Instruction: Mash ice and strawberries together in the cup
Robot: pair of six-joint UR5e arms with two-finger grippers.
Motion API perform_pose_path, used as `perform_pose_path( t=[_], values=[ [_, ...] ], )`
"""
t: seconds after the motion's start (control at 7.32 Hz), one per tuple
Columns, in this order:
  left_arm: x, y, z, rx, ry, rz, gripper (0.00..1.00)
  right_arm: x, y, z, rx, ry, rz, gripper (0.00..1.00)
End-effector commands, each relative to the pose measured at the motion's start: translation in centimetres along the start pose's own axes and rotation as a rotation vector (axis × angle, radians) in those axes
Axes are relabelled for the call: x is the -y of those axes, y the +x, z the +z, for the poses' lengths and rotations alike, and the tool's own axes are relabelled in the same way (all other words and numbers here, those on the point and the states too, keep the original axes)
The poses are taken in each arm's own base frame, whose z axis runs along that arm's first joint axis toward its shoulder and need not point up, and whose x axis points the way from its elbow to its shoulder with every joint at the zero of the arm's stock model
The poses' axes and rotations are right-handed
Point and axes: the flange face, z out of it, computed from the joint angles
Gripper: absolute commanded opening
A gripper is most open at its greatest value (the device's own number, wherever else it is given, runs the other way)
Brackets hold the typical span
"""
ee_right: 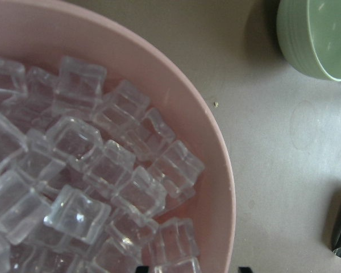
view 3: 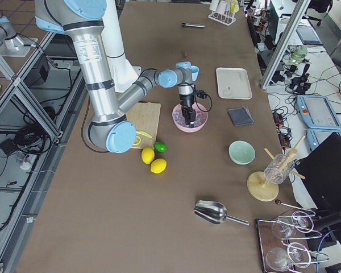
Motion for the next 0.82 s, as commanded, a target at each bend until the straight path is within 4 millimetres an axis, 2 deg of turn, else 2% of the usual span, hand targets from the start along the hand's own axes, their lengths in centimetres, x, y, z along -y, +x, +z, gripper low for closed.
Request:
perform_pose_path(
  t=[0.0, 0.14, 0.27, 0.68],
  values=[
    [-0.02, -0.11, 0.09, 0.001, -0.002, -0.001, 0.98, 0.01, -0.35, -0.02, 0.000, 0.000, -0.003, 0.61],
    [-0.02, -0.11, 0.09, 0.001, -0.002, -0.001, 0.98, -0.02, -0.46, 0.06, 0.001, -0.002, -0.006, 0.56],
    [-0.02, -0.11, 0.09, 0.001, -0.002, -0.002, 0.98, 0.00, -0.48, 0.41, -0.003, -0.009, -0.008, 0.43],
    [0.27, 0.08, -0.02, 0.000, 0.001, 0.001, 0.98, 0.29, -0.78, 0.33, 0.000, -0.009, -0.009, 0.42]
  ],
)
